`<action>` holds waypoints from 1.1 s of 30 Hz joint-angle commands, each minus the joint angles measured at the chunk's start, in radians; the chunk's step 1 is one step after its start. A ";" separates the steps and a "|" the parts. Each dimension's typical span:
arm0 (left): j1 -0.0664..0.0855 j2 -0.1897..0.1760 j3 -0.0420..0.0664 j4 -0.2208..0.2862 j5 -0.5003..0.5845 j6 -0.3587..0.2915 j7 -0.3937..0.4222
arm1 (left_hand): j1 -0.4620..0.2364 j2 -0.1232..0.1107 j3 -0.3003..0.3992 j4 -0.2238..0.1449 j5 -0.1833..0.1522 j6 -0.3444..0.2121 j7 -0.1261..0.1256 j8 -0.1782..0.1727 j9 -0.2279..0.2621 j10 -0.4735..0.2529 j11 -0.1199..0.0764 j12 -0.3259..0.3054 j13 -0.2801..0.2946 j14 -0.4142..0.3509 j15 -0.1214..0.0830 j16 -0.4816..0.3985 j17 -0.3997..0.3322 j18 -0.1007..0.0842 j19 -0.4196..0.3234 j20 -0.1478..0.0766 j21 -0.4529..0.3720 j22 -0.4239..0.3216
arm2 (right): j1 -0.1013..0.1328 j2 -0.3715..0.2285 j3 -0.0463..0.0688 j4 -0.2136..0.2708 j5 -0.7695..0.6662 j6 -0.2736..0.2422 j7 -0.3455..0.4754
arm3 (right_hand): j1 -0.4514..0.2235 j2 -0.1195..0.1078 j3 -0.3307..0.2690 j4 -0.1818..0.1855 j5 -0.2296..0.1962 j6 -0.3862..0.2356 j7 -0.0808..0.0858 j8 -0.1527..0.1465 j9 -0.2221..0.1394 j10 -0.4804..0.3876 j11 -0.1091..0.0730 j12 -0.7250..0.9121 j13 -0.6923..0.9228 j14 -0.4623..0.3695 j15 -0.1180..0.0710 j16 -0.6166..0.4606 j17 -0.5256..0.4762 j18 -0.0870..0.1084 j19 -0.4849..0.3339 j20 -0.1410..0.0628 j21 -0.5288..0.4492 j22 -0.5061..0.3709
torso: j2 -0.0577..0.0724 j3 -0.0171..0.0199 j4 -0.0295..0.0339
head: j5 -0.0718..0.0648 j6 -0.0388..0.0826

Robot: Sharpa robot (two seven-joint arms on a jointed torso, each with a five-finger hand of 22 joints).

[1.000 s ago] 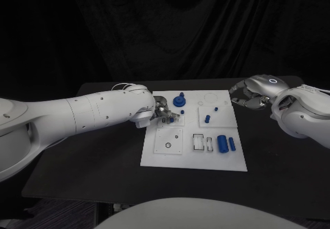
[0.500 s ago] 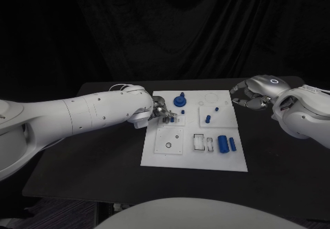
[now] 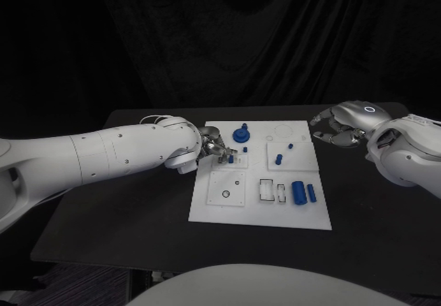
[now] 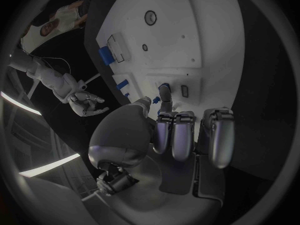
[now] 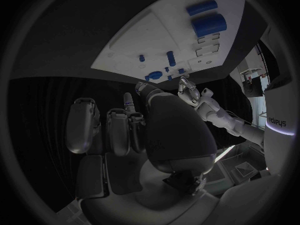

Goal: Assemble the parts on the task board

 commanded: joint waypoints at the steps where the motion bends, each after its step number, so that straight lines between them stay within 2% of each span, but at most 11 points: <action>1: 0.016 -0.019 0.002 0.033 -0.071 -0.102 0.088 | 0.025 -0.003 -0.005 -0.001 0.017 0.002 -0.011 0.012 0.010 0.105 -0.010 0.003 0.261 0.106 -0.010 0.003 0.263 0.001 0.077 -0.009 0.012 0.243 | -0.002 -0.004 0.001 0.001 -0.003 0.000 -0.018 | 0.006 0.000 0.005 0.002 -0.005 0.006 -0.003 -0.003 -0.001 0.087 0.005 -0.003 0.250 0.072 0.007 -0.004 0.178 0.009 -0.006 0.000 -0.003 0.178 | 0.000 -0.0004 -0.0006 | 0.001 0.000; 3: 0.029 -0.034 0.002 0.050 -0.096 -0.112 0.094 | 0.041 -0.007 -0.005 -0.001 0.028 0.000 -0.013 0.019 0.017 0.105 -0.012 0.003 0.261 0.106 -0.012 0.003 0.263 0.000 0.079 -0.011 0.016 0.245 | -0.002 -0.006 0.001 0.001 -0.003 -0.003 -0.017 | 0.006 0.000 0.005 0.002 -0.005 0.006 -0.003 -0.003 -0.001 0.087 0.005 -0.003 0.250 0.072 0.007 -0.004 0.178 0.009 -0.006 0.000 -0.003 0.178 | 0.000 -0.0003 -0.0005 | 0.000 0.000; 5: 0.042 -0.047 0.002 0.062 -0.112 -0.111 0.088 | 0.064 -0.012 -0.002 -0.005 0.054 -0.004 -0.015 0.025 0.022 0.105 -0.014 0.003 0.261 0.106 -0.014 0.003 0.263 0.000 0.080 -0.013 0.019 0.246 | -0.002 -0.009 0.001 0.001 -0.002 -0.006 -0.017 | 0.005 0.000 0.005 0.002 -0.005 0.007 -0.003 -0.004 -0.001 0.087 0.005 -0.003 0.250 0.072 0.007 -0.003 0.178 0.009 -0.006 0.000 -0.004 0.178 | 0.000 -0.0002 -0.0009 | 0.000 0.000; 8: 0.060 -0.060 0.003 0.060 -0.125 -0.093 0.071 | 0.083 -0.018 0.001 -0.005 0.074 -0.015 -0.014 0.025 0.024 0.105 -0.014 0.003 0.261 0.106 -0.014 0.003 0.263 0.000 0.080 -0.014 0.018 0.245 | -0.002 -0.010 0.001 0.001 0.004 -0.009 -0.016 | 0.005 0.000 0.005 0.002 -0.005 0.007 -0.003 -0.004 -0.001 0.087 0.005 -0.003 0.250 0.072 0.007 -0.003 0.178 0.009 -0.006 0.000 -0.004 0.178 | 0.000 -0.0001 -0.0012 | -0.001 0.000; 11: 0.075 -0.063 0.002 0.031 -0.133 -0.061 0.048 | 0.098 -0.024 0.004 -0.004 0.092 -0.031 -0.011 0.020 0.023 0.105 -0.012 0.003 0.261 0.106 -0.013 0.003 0.263 0.000 0.080 -0.013 0.019 0.245 | -0.002 -0.010 0.001 -0.001 0.014 -0.012 -0.014 | 0.005 0.000 0.005 0.002 -0.005 0.007 -0.003 -0.004 -0.002 0.088 0.005 -0.003 0.250 0.072 0.007 -0.003 0.179 0.008 -0.005 0.000 -0.003 0.178 | -0.001 0.0006 -0.0004 | -0.001 0.000; 14: 0.081 -0.054 0.002 -0.009 -0.136 -0.039 0.038 | 0.108 -0.027 0.006 -0.002 0.099 -0.048 -0.007 0.014 0.020 0.105 -0.009 0.003 0.261 0.106 -0.011 0.003 0.263 -0.001 0.082 -0.012 0.023 0.247 | -0.002 -0.008 0.001 -0.001 0.018 -0.016 -0.011 | 0.005 0.000 0.005 0.002 -0.005 0.007 -0.003 -0.004 -0.002 0.088 0.005 -0.003 0.250 0.072 0.007 -0.003 0.179 0.008 -0.005 0.000 -0.003 0.178 | -0.001 0.0018 0.0000 | -0.004 0.000; 18: 0.084 -0.032 0.002 -0.067 -0.137 -0.007 0.025 | 0.113 -0.029 0.007 0.000 0.102 -0.061 -0.003 0.009 0.019 0.105 -0.006 0.003 0.261 0.106 -0.009 0.003 0.263 -0.002 0.083 -0.011 0.026 0.248 | -0.002 -0.006 0.001 -0.001 0.020 -0.017 -0.007 | 0.005 0.000 0.005 0.002 -0.006 0.007 -0.003 -0.004 -0.002 0.087 0.005 -0.003 0.250 0.072 0.007 -0.002 0.179 0.008 -0.005 0.000 -0.002 0.178 | 0.002 0.0011 0.0002 | -0.006 0.000; 25: 0.084 0.021 0.001 -0.158 -0.138 0.054 0.005 | 0.096 -0.025 -0.003 0.009 0.063 -0.082 0.008 0.003 0.015 0.105 0.004 0.003 0.261 0.106 0.000 0.003 0.263 -0.001 0.081 -0.003 0.023 0.247 | -0.002 -0.002 0.001 -0.001 0.021 -0.018 -0.002 | 0.005 -0.001 0.005 0.001 -0.006 0.007 -0.003 -0.004 -0.002 0.087 0.005 -0.003 0.250 0.072 0.007 -0.002 0.180 0.008 -0.005 0.000 -0.002 0.178 | 0.002 0.0027 -0.0024 | -0.005 0.000; 30: 0.078 0.056 0.001 -0.205 -0.139 0.074 0.008 | 0.084 -0.020 -0.012 0.010 0.030 -0.087 0.012 0.002 0.012 0.105 0.008 0.003 0.261 0.106 0.004 0.003 0.263 -0.001 0.081 0.001 0.023 0.247 | -0.002 0.001 0.001 -0.001 0.022 -0.018 -0.001 | 0.004 -0.001 0.005 0.001 -0.006 0.007 -0.003 -0.004 -0.002 0.087 0.005 -0.003 0.250 0.072 0.007 -0.002 0.179 0.008 -0.005 0.000 -0.003 0.178 | 0.005 -0.0009 -0.0027 | -0.002 0.000; 33: 0.073 0.075 0.001 -0.231 -0.139 0.090 0.012 | 0.064 -0.016 -0.026 0.011 -0.002 -0.089 0.015 0.003 0.010 0.105 0.011 0.003 0.261 0.106 0.007 0.003 0.263 -0.001 0.080 0.005 0.022 0.246 | -0.002 0.002 0.001 -0.001 0.022 -0.018 0.000 | 0.004 -0.001 0.005 0.001 -0.006 0.007 -0.003 -0.004 -0.002 0.087 0.005 -0.003 0.250 0.072 0.007 -0.002 0.179 0.008 -0.005 0.000 -0.003 0.178 | 0.007 -0.0022 -0.0030 | -0.004 0.000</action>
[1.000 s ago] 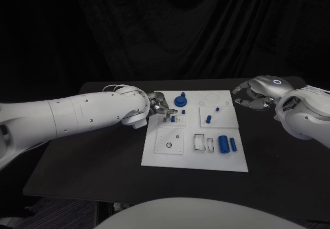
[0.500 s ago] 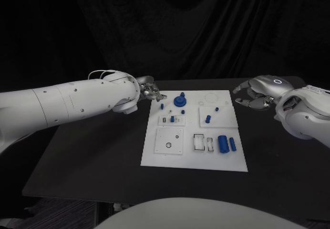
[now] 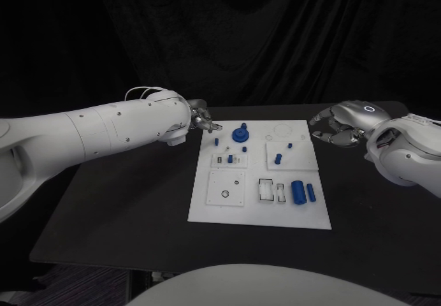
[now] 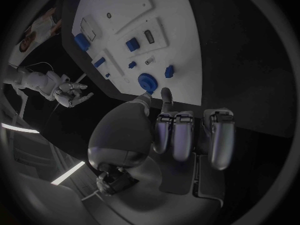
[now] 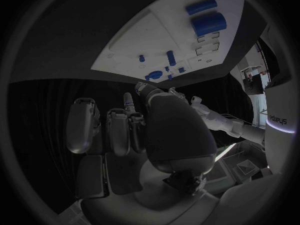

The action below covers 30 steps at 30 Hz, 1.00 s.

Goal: Assemble the parts on the task board

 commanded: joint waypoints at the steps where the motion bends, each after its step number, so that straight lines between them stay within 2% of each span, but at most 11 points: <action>1: -0.006 0.015 0.000 -0.023 -0.006 0.059 0.004 | -0.022 0.003 -0.015 0.002 -0.025 -0.007 0.002 -0.002 -0.003 0.104 0.010 0.003 0.260 0.107 0.009 0.003 0.263 -0.001 0.083 0.009 -0.001 0.246 | -0.002 0.000 0.001 0.000 0.001 -0.014 -0.004 | 0.004 -0.001 0.005 0.001 -0.006 0.007 -0.003 -0.004 -0.001 0.087 0.005 -0.003 0.250 0.072 0.007 -0.002 0.179 0.009 -0.005 0.000 -0.003 0.178 | 0.004 -0.0031 -0.0014 | -0.001 0.000; 5: -0.014 0.033 0.000 -0.054 -0.006 0.075 0.009 | -0.039 0.006 -0.027 0.001 -0.046 -0.010 0.004 -0.002 -0.006 0.104 0.013 0.003 0.260 0.107 0.011 0.003 0.263 0.000 0.081 0.011 -0.004 0.245 | -0.002 0.002 0.001 0.000 0.001 -0.014 -0.004 | 0.004 -0.001 0.005 0.001 -0.006 0.007 -0.003 -0.004 -0.001 0.087 0.005 -0.003 0.250 0.072 0.007 -0.002 0.179 0.009 -0.005 0.000 -0.003 0.178 | 0.007 -0.0052 -0.0026 | 0.000 0.000; 9: -0.019 0.043 0.000 -0.072 -0.006 0.089 0.009 | -0.043 0.007 -0.030 0.001 -0.051 -0.011 0.004 -0.003 -0.007 0.104 0.013 0.003 0.260 0.107 0.012 0.003 0.263 0.001 0.079 0.012 -0.009 0.243 | -0.002 0.004 0.001 0.001 0.001 -0.017 -0.004 | 0.004 -0.001 0.005 0.001 -0.006 0.007 -0.003 -0.004 -0.001 0.087 0.005 -0.003 0.250 0.072 0.007 -0.002 0.179 0.009 -0.005 0.000 -0.003 0.178 | 0.006 -0.0042 -0.0040 | 0.001 0.000; 13: -0.024 0.051 0.000 -0.085 -0.006 0.102 0.007 | -0.043 0.007 -0.031 0.001 -0.051 -0.012 0.005 -0.004 -0.007 0.104 0.013 0.003 0.260 0.107 0.012 0.003 0.263 0.002 0.078 0.012 -0.010 0.243 | -0.002 0.005 0.001 0.001 0.001 -0.017 -0.003 | 0.004 -0.001 0.005 0.001 -0.006 0.007 -0.003 -0.004 -0.001 0.087 0.005 -0.003 0.250 0.072 0.007 -0.002 0.179 0.009 -0.005 0.000 -0.003 0.178 | 0.008 -0.0054 -0.0057 | 0.003 0.000; 15: -0.025 0.053 0.000 -0.088 -0.006 0.106 0.007 | -0.042 0.009 -0.030 -0.001 -0.049 -0.014 0.005 -0.005 -0.008 0.104 0.014 0.003 0.260 0.107 0.012 0.003 0.263 0.002 0.078 0.013 -0.011 0.243 | -0.002 0.005 0.001 0.001 0.001 -0.017 -0.003 | 0.004 -0.001 0.005 0.001 -0.006 0.007 -0.003 -0.004 -0.001 0.087 0.005 -0.003 0.250 0.072 0.007 -0.002 0.179 0.009 -0.005 0.000 -0.003 0.178 | 0.008 -0.0058 -0.0060 | 0.003 0.000; 22: -0.030 0.062 0.001 -0.104 -0.006 0.117 0.007 | -0.033 0.012 -0.029 -0.004 -0.039 -0.015 0.005 -0.005 -0.010 0.104 0.015 0.003 0.260 0.107 0.014 0.003 0.263 0.003 0.076 0.014 -0.015 0.241 | -0.002 0.007 0.001 0.001 0.001 -0.016 -0.003 | 0.004 -0.001 0.005 0.001 -0.006 0.007 -0.003 -0.004 -0.001 0.087 0.005 -0.003 0.250 0.072 0.007 -0.002 0.179 0.009 -0.005 0.000 -0.003 0.178 | 0.006 -0.0031 -0.0042 | 0.000 0.000; 26: -0.033 0.064 0.001 -0.108 -0.006 0.130 0.004 | -0.025 0.013 -0.028 -0.006 -0.026 -0.015 0.005 -0.006 -0.011 0.104 0.015 0.003 0.260 0.107 0.014 0.003 0.263 0.004 0.074 0.015 -0.018 0.240 | -0.002 0.008 0.001 0.001 0.001 -0.013 -0.004 | 0.004 -0.001 0.005 0.001 -0.006 0.007 -0.003 -0.004 -0.001 0.087 0.005 -0.003 0.250 0.072 0.007 -0.002 0.179 0.009 -0.005 0.000 -0.003 0.178 | 0.005 -0.0041 -0.0019 | -0.002 0.000; 30: -0.035 0.068 0.001 -0.114 -0.006 0.138 0.004 | -0.019 0.014 -0.027 -0.008 -0.017 -0.016 0.006 -0.006 -0.013 0.104 0.015 0.003 0.260 0.107 0.015 0.003 0.263 0.004 0.072 0.016 -0.021 0.239 | -0.002 0.008 0.001 0.001 0.001 -0.011 -0.006 | 0.004 -0.001 0.005 0.001 -0.006 0.007 -0.003 -0.004 -0.001 0.087 0.005 -0.003 0.250 0.072 0.007 -0.002 0.179 0.009 -0.005 0.000 -0.003 0.178 | 0.005 -0.0041 -0.0025 | 0.000 0.000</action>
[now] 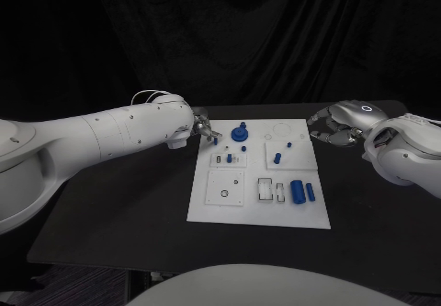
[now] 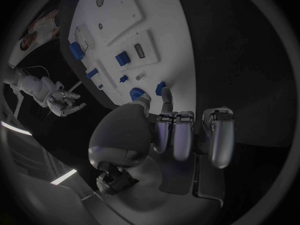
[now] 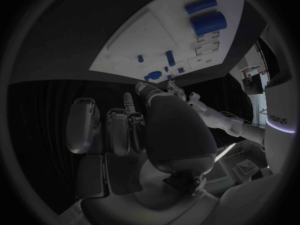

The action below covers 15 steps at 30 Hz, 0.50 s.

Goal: Assemble the parts on the task board

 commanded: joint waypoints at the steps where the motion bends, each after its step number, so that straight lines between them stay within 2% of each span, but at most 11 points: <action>1: -0.004 0.006 0.001 -0.006 -0.002 0.032 0.005 | 0.013 0.001 0.002 -0.007 0.011 -0.010 -0.001 -0.007 -0.002 0.102 0.007 0.003 0.260 0.105 0.005 0.003 0.263 0.004 0.067 0.005 -0.006 0.239 | -0.002 0.000 0.001 0.001 -0.002 -0.009 -0.007 | 0.004 -0.001 0.005 0.001 -0.006 0.007 -0.003 -0.004 -0.002 0.087 0.005 -0.003 0.250 0.072 0.007 -0.003 0.179 0.009 -0.005 0.000 -0.003 0.177 | 0.000 0.0000 0.0005 | 0.001 0.000; 10: -0.010 0.012 0.001 -0.019 -0.002 0.037 0.012 | 0.033 0.003 0.007 -0.010 0.047 -0.014 0.000 -0.010 -0.008 0.102 0.008 0.003 0.260 0.105 0.007 0.003 0.263 0.007 0.062 0.006 -0.014 0.236 | -0.002 0.000 0.001 0.002 -0.002 -0.007 -0.009 | 0.004 -0.001 0.005 0.001 -0.006 0.007 -0.003 -0.004 -0.002 0.087 0.005 -0.003 0.250 0.072 0.007 -0.003 0.179 0.009 -0.005 0.000 -0.003 0.177 | -0.001 0.0001 0.0006 | -0.001 0.000; 15: -0.011 0.012 0.001 -0.022 -0.002 0.035 0.018 | 0.035 0.003 0.007 -0.009 0.050 -0.015 0.000 -0.011 -0.008 0.102 0.008 0.003 0.260 0.105 0.007 0.003 0.263 0.008 0.060 0.007 -0.018 0.235 | -0.002 0.000 0.001 0.001 -0.002 -0.004 -0.010 | 0.003 -0.002 0.007 0.000 -0.006 0.008 -0.003 -0.005 -0.003 0.087 0.006 -0.004 0.250 0.072 0.007 -0.003 0.179 0.009 -0.006 0.001 -0.005 0.177 | -0.001 0.0004 0.0011 | -0.001 0.000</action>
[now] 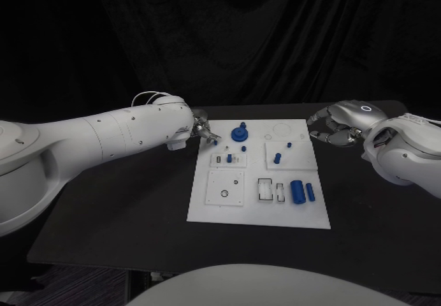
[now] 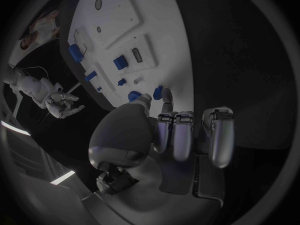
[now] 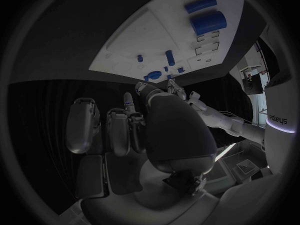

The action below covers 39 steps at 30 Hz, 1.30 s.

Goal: Assemble the parts on the task board

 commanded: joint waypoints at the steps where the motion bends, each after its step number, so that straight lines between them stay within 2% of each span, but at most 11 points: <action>1: -0.002 0.002 0.001 -0.001 -0.002 0.012 0.018 | 0.012 -0.001 0.001 -0.003 0.005 -0.008 0.000 -0.007 -0.002 0.106 0.005 0.003 0.260 0.104 0.006 0.003 0.263 0.008 0.060 0.007 -0.006 0.235 | -0.002 0.000 0.001 0.001 -0.002 -0.004 -0.010 | 0.003 -0.002 0.007 0.000 -0.006 0.005 0.001 -0.005 -0.001 0.087 0.006 -0.004 0.249 0.072 0.007 -0.003 0.179 0.009 -0.006 0.001 -0.005 0.177 | 0.000 0.0002 0.0001 | 0.000 0.000; 26: -0.008 0.016 0.001 -0.013 -0.002 -0.004 0.056 | 0.006 0.005 -0.003 0.005 0.008 -0.023 0.008 -0.024 -0.019 0.106 0.013 0.003 0.260 0.104 0.013 0.003 0.263 0.013 0.047 0.012 -0.027 0.228 | -0.002 0.005 0.001 -0.001 -0.002 0.008 -0.013 | 0.003 -0.001 0.008 -0.001 -0.006 0.005 0.001 -0.005 -0.001 0.085 0.006 -0.005 0.248 0.072 0.007 -0.004 0.178 0.009 -0.006 0.001 -0.006 0.177 | 0.000 0.0001 0.0007 | 0.005 0.000; 39: -0.011 0.030 0.001 -0.033 -0.002 -0.005 0.045 | 0.025 0.008 0.006 0.000 0.044 -0.019 0.009 -0.035 -0.034 0.106 0.014 0.003 0.260 0.104 0.015 0.003 0.263 0.015 0.042 0.016 -0.035 0.225 | -0.002 0.000 0.001 0.002 -0.002 0.016 -0.014 | 0.003 -0.001 0.008 -0.001 -0.006 0.005 0.001 -0.005 -0.001 0.085 0.006 -0.005 0.248 0.072 0.007 -0.004 0.178 0.009 -0.006 0.001 -0.006 0.177 | 0.001 0.0005 0.0004 | 0.001 0.000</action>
